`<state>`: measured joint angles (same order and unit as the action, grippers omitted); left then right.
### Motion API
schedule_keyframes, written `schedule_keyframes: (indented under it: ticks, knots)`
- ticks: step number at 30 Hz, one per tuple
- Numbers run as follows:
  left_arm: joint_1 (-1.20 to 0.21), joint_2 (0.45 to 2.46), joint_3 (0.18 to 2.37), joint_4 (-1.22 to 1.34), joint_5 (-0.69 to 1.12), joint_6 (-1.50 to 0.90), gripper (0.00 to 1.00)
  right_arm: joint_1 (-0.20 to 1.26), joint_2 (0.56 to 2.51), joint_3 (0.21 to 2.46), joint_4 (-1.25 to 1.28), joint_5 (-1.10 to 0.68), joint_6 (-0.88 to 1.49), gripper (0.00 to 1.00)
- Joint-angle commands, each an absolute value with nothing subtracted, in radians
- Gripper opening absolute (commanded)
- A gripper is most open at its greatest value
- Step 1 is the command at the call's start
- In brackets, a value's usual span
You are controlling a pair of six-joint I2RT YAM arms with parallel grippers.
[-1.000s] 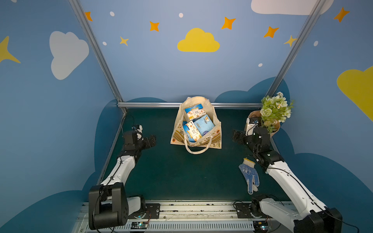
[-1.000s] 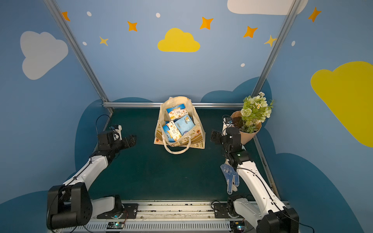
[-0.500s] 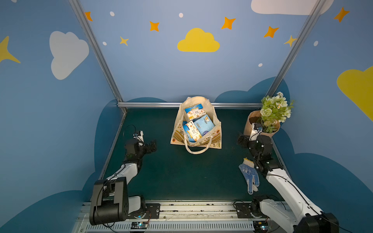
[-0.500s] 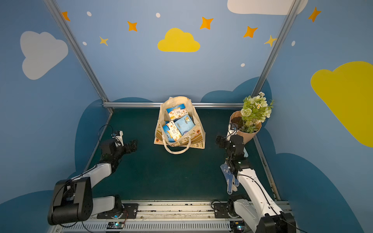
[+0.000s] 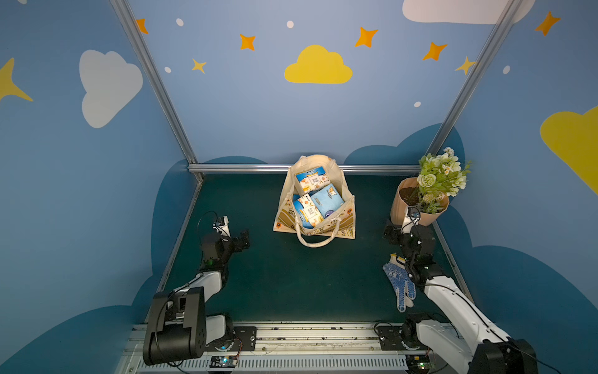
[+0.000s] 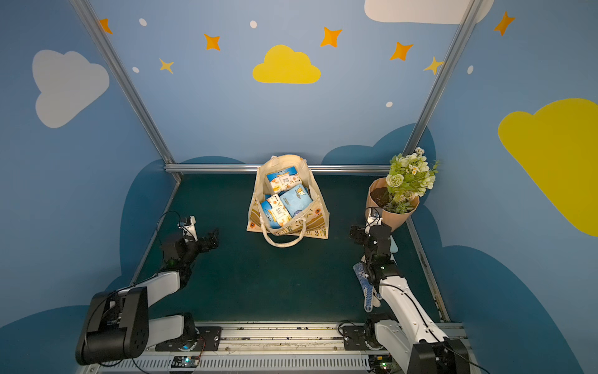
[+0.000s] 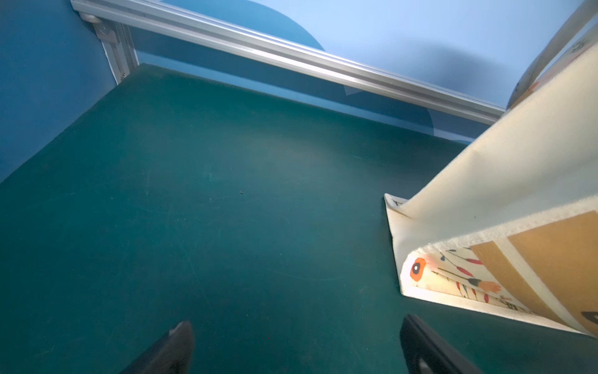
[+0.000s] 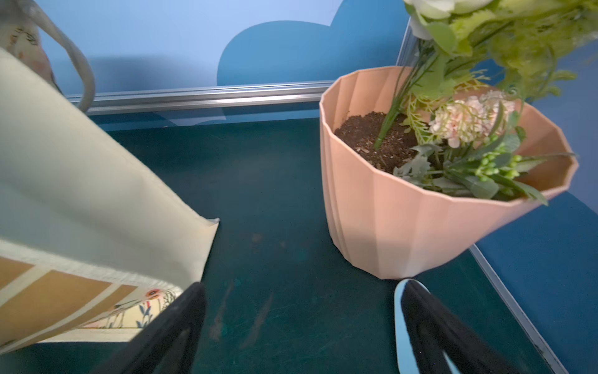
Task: Put tissues into the canvas bag
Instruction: Reset both arms
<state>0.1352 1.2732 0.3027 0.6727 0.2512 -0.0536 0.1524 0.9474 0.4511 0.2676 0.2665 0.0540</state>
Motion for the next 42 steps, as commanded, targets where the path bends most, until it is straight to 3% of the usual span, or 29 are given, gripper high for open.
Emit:
schedule_keyframes:
  ticks: [1,10,15,34,42]
  knots:
    - [0.139,1.300,0.306,0.751,0.240,-0.087,1.00,0.138,0.934,0.434,0.349,0.290,0.031,0.95]
    - [0.139,1.512,0.266,1.033,0.229,-0.106,1.00,0.108,0.916,0.374,0.435,0.304,0.024,0.95]
    - [0.136,1.496,0.340,0.862,0.220,-0.085,1.00,0.088,0.995,0.325,0.540,0.260,0.067,0.95]
    - [0.096,1.518,0.414,0.749,0.167,-0.050,1.00,0.012,1.516,0.317,0.967,0.076,0.070,0.95]
    - [0.077,1.519,0.425,0.729,0.125,-0.046,1.00,0.022,1.514,0.385,0.839,0.016,0.027,0.95]
